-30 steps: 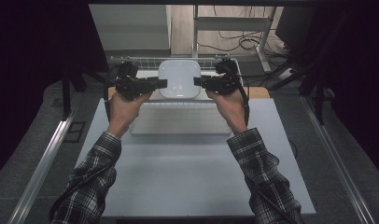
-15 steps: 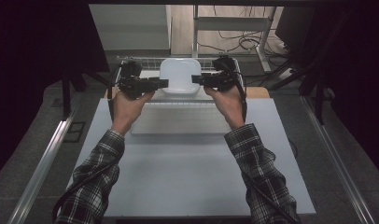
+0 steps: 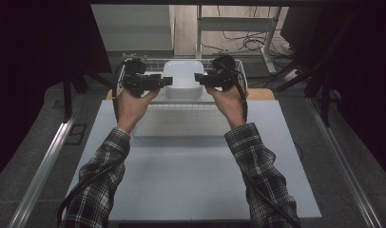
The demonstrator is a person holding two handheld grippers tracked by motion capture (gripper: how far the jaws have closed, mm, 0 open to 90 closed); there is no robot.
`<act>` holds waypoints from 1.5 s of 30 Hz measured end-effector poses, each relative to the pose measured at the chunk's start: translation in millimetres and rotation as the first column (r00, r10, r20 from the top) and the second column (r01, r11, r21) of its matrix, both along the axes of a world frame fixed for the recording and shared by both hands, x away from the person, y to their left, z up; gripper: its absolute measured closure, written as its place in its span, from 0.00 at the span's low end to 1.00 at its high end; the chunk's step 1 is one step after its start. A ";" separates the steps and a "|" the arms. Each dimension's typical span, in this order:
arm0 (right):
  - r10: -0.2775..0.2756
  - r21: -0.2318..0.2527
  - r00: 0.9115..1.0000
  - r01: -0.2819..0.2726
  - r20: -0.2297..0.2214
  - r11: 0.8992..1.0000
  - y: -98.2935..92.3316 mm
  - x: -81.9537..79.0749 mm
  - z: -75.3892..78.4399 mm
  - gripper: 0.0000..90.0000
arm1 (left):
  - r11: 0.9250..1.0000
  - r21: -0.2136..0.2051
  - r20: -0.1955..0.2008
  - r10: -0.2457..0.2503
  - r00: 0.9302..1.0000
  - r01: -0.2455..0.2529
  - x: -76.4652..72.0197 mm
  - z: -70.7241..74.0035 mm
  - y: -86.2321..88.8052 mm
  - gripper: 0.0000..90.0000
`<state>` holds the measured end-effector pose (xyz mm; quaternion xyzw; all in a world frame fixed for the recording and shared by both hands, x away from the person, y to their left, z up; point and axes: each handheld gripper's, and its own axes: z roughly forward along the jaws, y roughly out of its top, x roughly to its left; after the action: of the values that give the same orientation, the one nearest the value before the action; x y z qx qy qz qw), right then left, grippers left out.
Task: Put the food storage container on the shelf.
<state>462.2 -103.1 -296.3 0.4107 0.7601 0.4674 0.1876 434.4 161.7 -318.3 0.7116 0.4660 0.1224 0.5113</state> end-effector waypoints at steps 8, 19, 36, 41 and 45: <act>-0.004 -0.001 1.000 0.004 0.023 1.000 -2.8 4.4 -2.8 0.37 | 0.998 0.042 0.055 0.036 0.998 -0.039 0.0 0.9 -2.8 0.32; 0.055 0.087 0.997 -0.060 0.061 0.994 -18.6 -9.3 -1.7 0.14 | 0.998 -0.041 0.099 -0.043 0.994 0.047 -15.7 4.7 2.7 0.17; 0.157 0.013 0.983 -0.159 0.098 0.987 -16.6 -42.0 -16.4 0.04 | 0.988 0.051 0.153 -0.150 0.977 0.144 -45.3 -12.0 -4.1 0.04; 0.172 -0.004 0.981 -0.173 0.094 0.985 -15.6 -48.1 -22.1 0.03 | 0.987 0.070 0.170 -0.158 0.973 0.148 -54.8 -18.2 -5.1 0.04; 0.179 -0.008 0.979 -0.179 0.093 0.984 -16.0 -50.1 -25.0 0.03 | 0.985 0.068 0.177 -0.169 0.970 0.160 -60.4 -21.3 -5.6 0.05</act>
<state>412.1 -119.1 -321.3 0.3182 0.7842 0.5013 0.1798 374.0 156.1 -339.7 0.7469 0.3533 0.1566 0.5411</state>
